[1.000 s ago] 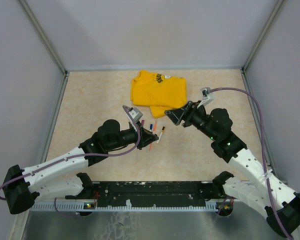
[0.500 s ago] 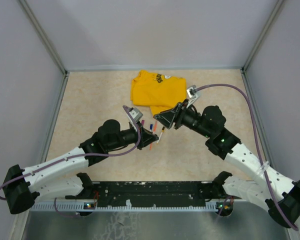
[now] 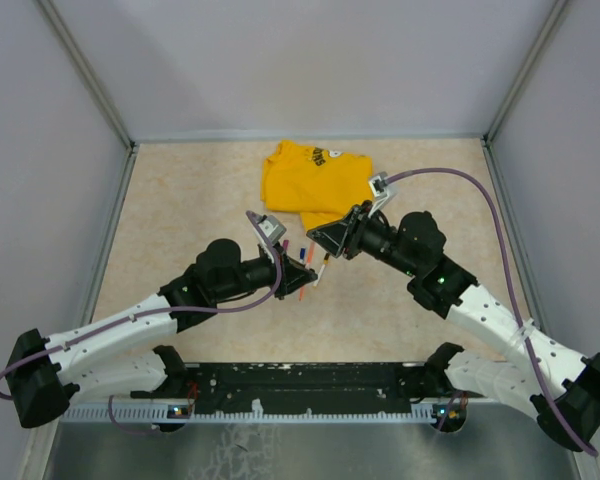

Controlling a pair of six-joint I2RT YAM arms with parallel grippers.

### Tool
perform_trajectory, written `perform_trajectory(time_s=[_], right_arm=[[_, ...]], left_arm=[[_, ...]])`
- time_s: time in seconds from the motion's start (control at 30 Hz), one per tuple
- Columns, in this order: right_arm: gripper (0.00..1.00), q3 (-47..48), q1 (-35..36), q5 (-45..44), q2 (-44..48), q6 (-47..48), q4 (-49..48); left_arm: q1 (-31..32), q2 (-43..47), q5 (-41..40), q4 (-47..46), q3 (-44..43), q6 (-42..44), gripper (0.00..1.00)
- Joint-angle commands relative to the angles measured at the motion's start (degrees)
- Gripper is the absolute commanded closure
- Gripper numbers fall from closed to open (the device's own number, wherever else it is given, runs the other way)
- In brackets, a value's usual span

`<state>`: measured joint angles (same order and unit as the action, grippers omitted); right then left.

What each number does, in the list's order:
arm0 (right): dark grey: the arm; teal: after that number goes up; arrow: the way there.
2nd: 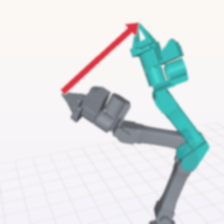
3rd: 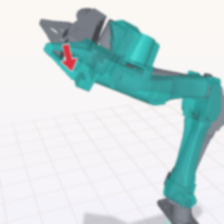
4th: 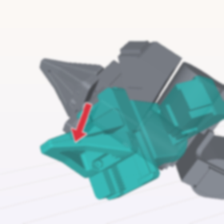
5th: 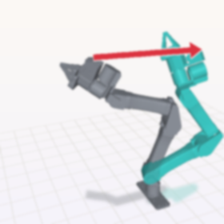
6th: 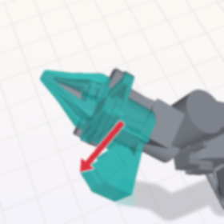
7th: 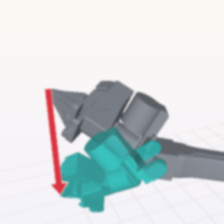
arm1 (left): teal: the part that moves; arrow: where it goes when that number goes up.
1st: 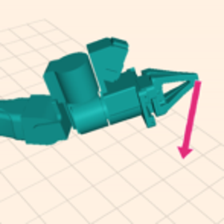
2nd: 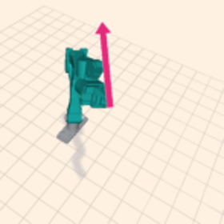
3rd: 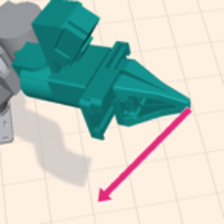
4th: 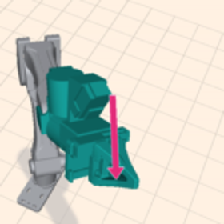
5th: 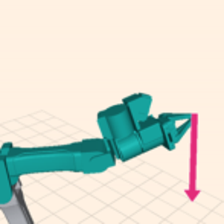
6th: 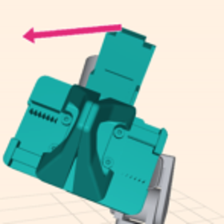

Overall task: Insert the pens into the pen caps
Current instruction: Press the pen cap onto the pen.

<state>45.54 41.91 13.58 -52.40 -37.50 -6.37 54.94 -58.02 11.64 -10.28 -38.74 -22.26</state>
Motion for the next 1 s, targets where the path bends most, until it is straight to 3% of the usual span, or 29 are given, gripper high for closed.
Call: perform_trajectory(time_s=[0.0, 0.73, 0.97], right_arm=[[0.65, 0.77, 0.89, 0.03, 0.90, 0.93, -1.98], [0.68, -0.60, 2.03, 1.66, 0.06, 1.80, -0.05], [0.75, -0.88, 2.30, 2.32, -0.55, 1.70, 0.22]], left_arm=[[0.02, -0.28, 0.90, -1.23, -1.51, 0.00, 1.00], [0.00, -0.33, 0.94, -1.41, -1.60, -0.29, 1.00], [0.00, -0.36, 1.15, -1.58, -1.56, -0.35, 1.00]])
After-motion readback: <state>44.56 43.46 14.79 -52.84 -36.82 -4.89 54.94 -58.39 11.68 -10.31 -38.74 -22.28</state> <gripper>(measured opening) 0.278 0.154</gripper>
